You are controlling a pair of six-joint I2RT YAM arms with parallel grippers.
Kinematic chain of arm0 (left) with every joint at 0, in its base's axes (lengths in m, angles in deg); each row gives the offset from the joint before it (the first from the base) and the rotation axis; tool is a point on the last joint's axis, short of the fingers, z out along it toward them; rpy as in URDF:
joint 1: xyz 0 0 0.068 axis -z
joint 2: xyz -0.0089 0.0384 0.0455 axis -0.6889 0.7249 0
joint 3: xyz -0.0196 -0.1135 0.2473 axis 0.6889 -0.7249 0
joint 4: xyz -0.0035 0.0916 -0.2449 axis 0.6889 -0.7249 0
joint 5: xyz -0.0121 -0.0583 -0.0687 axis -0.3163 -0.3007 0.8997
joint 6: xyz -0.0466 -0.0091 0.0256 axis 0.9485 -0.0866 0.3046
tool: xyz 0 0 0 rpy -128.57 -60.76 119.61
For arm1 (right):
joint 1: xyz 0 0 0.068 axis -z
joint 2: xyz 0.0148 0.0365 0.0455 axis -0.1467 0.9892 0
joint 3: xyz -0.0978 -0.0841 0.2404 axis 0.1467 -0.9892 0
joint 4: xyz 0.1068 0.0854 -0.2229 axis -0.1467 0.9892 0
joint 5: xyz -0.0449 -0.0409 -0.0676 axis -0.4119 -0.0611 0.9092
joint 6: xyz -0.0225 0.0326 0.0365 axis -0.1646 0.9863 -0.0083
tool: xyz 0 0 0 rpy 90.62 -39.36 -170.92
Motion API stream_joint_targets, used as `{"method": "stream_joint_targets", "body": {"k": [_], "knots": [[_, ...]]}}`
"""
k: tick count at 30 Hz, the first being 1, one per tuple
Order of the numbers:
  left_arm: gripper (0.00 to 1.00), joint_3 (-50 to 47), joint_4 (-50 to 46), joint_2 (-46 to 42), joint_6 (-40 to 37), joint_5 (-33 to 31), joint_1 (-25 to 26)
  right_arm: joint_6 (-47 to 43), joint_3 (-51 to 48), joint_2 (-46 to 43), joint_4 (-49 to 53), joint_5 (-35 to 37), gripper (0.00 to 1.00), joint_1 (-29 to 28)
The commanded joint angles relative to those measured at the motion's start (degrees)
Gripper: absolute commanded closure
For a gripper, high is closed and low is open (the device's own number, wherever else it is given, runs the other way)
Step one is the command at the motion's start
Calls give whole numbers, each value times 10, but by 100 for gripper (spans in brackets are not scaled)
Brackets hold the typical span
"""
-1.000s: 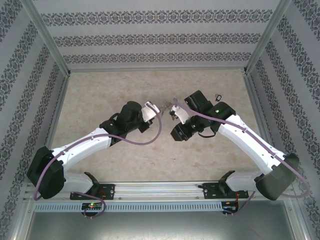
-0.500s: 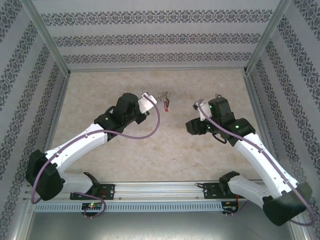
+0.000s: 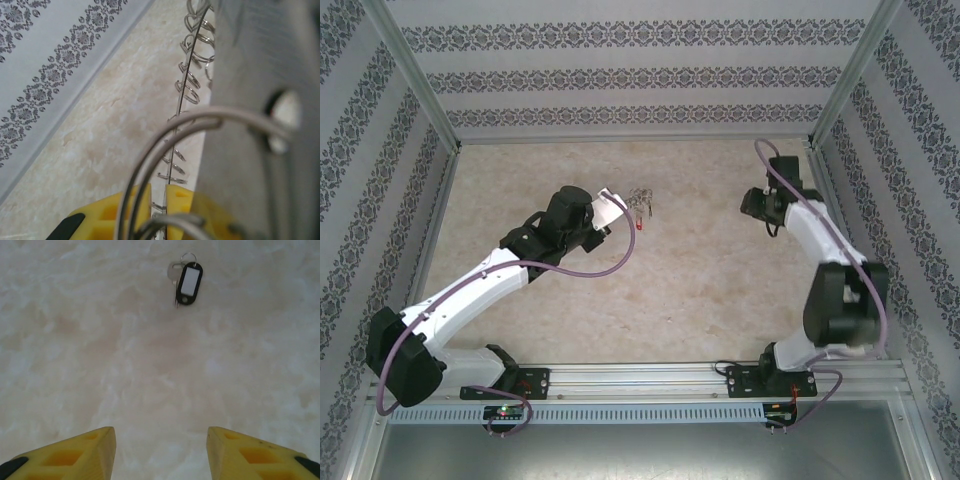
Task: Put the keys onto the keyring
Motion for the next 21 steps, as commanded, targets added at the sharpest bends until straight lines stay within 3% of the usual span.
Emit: {"method": "stream_joint_targets", "body": {"k": [1,13,18,21], "knots": [[100,3,-17,-26,26,-2,-8,-8,91,91,11,8,49,21],[100,-19,-59,-37,43,9,-9,-40,487,441,190,34,48,43],[100,-33,-58,-41,56,11,-9,-39,583,507,258,41,48,43],[100,-44,-50,-42,66,15,-9,-44,585,512,279,39,56,42]]}}
